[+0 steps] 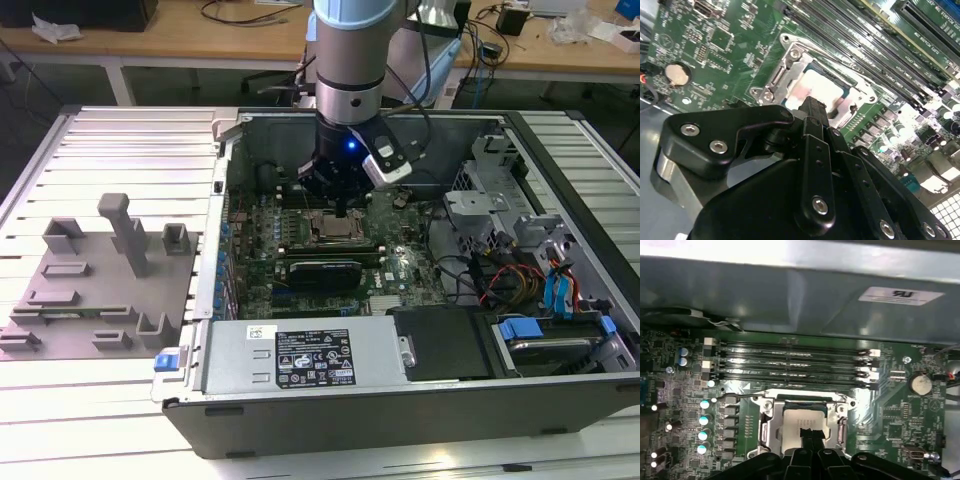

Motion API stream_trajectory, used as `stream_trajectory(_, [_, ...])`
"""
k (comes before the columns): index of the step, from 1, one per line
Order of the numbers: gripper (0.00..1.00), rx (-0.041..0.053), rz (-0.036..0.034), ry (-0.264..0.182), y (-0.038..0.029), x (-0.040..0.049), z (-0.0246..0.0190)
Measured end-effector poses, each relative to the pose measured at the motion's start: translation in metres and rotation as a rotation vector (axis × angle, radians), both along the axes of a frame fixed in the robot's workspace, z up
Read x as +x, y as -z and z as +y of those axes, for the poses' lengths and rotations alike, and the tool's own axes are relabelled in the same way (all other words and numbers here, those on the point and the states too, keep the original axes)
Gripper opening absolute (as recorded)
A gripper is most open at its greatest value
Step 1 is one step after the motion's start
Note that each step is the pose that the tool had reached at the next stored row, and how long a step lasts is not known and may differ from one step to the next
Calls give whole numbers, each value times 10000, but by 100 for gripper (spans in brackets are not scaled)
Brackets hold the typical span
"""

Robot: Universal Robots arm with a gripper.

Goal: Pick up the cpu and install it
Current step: 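Close the cpu cover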

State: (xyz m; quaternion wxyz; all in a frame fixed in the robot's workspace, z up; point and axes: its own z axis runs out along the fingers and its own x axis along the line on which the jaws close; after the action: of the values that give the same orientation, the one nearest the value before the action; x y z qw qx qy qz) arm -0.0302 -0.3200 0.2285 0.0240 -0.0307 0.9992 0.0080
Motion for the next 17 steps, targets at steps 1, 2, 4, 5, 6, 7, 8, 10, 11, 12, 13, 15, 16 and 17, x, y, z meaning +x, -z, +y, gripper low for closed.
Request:
stream_trajectory(1, [11,-72,-1,1,18,-4,0])
stream_trajectory(2, [11,-139,0,6,32,-10,0])
stream_trajectory(4, [11,-199,0,9,50,-24,0])
stream_trajectory(5, [11,-210,0,10,56,-35,0])
stream_trajectory(6, [11,-225,0,8,65,-56,0])
stream_trajectory(7, [11,-236,1,9,73,-87,0])
stream_trajectory(8, [11,-240,0,9,80,-125,0])
stream_trajectory(10, [11,-239,-3,9,86,-187,0])
stream_trajectory(11, [11,-240,-5,9,88,-212,0])
stream_trajectory(12, [11,-240,-7,10,93,-236,1])
stream_trajectory(13, [11,-241,-8,11,98,-255,1])
stream_trajectory(15, [11,-243,-8,10,119,-283,0])
stream_trajectory(16, [11,-242,-8,10,145,-293,0])
stream_trajectory(17, [11,-241,-9,10,161,-298,0])
